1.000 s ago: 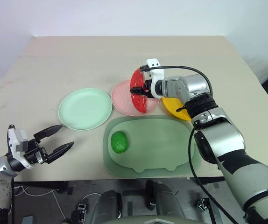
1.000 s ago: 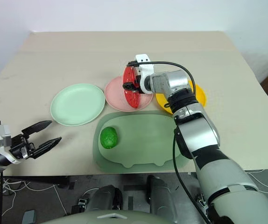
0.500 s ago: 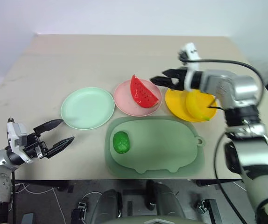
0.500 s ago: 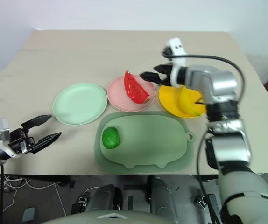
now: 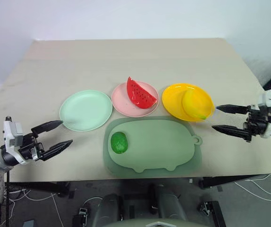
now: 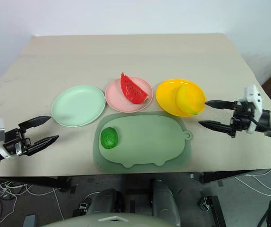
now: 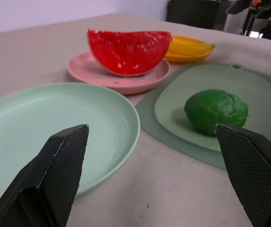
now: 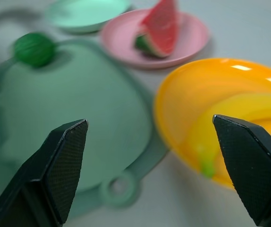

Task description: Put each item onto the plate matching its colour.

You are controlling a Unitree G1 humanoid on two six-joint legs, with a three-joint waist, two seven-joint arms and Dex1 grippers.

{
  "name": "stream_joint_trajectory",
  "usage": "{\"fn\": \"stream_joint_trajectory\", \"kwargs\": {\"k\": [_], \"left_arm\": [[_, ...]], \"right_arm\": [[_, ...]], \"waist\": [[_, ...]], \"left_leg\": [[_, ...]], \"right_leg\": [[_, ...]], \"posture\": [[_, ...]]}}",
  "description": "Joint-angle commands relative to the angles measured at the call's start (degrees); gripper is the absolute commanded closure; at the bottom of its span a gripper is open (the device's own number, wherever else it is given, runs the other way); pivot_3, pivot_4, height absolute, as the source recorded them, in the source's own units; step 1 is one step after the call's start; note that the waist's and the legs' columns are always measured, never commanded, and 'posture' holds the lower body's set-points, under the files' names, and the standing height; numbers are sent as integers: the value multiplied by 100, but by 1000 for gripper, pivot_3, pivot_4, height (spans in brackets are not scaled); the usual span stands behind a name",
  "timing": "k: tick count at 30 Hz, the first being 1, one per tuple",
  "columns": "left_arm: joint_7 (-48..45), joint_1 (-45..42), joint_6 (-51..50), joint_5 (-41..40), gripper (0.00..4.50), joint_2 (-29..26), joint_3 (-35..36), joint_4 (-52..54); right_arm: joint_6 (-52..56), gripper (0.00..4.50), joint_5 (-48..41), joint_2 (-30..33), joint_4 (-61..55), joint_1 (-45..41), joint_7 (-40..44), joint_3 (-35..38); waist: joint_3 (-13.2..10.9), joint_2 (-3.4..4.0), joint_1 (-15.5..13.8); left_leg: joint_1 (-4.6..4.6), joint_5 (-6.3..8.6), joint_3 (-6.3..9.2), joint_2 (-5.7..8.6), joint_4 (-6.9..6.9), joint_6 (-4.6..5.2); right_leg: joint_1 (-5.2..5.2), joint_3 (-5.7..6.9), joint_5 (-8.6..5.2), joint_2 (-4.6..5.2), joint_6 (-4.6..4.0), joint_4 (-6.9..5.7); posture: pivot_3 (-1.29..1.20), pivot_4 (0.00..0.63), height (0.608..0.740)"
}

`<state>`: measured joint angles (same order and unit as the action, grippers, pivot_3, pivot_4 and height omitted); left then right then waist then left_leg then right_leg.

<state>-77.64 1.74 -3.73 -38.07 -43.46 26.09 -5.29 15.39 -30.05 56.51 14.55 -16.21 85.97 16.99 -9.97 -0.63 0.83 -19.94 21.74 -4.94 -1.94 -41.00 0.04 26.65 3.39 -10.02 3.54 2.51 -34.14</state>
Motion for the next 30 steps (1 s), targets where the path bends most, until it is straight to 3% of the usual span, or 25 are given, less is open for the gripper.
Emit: {"fn": "stream_joint_trajectory", "kwargs": {"k": [1,9,14,20,30], "left_arm": [[-178,-140,4,-65,0,-152,46,94],[-477,-560,-179,-83,0,-46,-578,436],[-1419,-1802,147,288,0,-140,-1706,-345],[-1486,-3357,932,150,0,-261,-3486,-1496],[-1486,-4412,1729,-559,0,-442,-5684,-2262]], "right_arm": [[-392,39,-33,81,199,-28,248,200],[-251,39,-215,-67,-158,263,113,250],[-262,39,-287,-211,-366,384,-87,330],[-219,39,-351,-316,-628,508,-226,324],[-209,39,-388,-451,-904,715,-485,339]], "waist": [[0,0,-4],[0,0,-53],[0,1,-131],[0,1,-157],[0,0,-155]], "left_leg": [[-1,0,-1,0,0,0],[-9,0,-2,6,-3,-1],[-3,-1,-11,12,-11,-2],[1,-4,-16,15,-10,-7],[0,-4,-13,15,-12,-5]], "right_leg": [[0,-1,0,0,0,1],[2,0,10,9,16,2],[-7,0,10,6,14,1],[-13,-1,13,1,15,2],[-12,-4,12,-1,15,1]], "posture": [[0,150,736],[0,150,736],[0,150,736],[0,150,736],[0,150,736]]}}
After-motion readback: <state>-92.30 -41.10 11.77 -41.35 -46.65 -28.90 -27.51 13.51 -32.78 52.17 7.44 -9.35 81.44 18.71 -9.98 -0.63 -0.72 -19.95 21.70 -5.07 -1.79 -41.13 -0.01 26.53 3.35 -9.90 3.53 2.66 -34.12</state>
